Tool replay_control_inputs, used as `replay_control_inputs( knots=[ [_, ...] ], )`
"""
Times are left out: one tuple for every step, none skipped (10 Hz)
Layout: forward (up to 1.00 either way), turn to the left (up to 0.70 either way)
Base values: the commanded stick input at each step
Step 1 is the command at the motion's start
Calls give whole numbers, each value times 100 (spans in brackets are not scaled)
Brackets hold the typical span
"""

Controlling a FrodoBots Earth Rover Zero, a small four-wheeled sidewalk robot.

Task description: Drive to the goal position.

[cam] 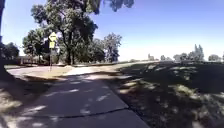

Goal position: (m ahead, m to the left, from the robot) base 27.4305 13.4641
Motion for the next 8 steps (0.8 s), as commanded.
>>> replay_control_inputs(
  knots=[
    [85, 7],
    [85, 2],
    [85, 34],
    [85, 34],
    [85, 31],
    [85, 21],
    [85, 1],
    [85, 0]
  ],
)
